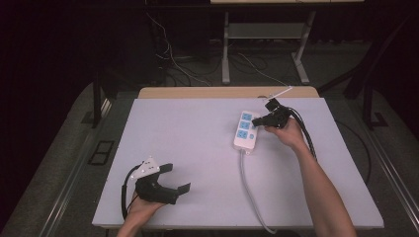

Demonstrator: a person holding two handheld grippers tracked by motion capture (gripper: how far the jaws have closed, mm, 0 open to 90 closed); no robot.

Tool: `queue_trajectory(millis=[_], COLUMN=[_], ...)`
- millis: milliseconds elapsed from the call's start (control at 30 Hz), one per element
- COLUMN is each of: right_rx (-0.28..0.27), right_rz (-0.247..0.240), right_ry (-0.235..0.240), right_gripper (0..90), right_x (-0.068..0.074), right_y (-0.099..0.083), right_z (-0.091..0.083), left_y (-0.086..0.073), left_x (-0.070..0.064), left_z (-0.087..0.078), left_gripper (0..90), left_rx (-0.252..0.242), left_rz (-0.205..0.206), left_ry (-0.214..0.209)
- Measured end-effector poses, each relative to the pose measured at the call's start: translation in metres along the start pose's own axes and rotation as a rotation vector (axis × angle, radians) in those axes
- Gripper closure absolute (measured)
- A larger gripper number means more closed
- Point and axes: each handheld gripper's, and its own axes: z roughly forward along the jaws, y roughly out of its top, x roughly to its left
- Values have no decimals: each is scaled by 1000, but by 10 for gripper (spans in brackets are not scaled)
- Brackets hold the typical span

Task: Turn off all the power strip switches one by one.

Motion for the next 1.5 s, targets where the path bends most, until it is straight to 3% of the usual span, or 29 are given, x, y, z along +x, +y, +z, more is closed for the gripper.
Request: queue_trajectory(millis=[333,700,933,1500], right_rx=[-6,-5,-10,2], right_rz=[-13,9,41,102], right_ry=[-18,-40,-61,-113], right_gripper=[900,900,900,900], right_x=[-4,-12,-19,-21], right_y=[13,25,30,25], right_z=[-13,-15,-9,13], left_y=[0,0,0,0], left_x=[0,0,0,0], left_z=[0,0,-1,-2], left_gripper=[0,0,0,0], left_rx=[-1,-2,-4,-9], left_rz=[-1,-1,-4,-1], left_ry=[0,-2,-2,-3])
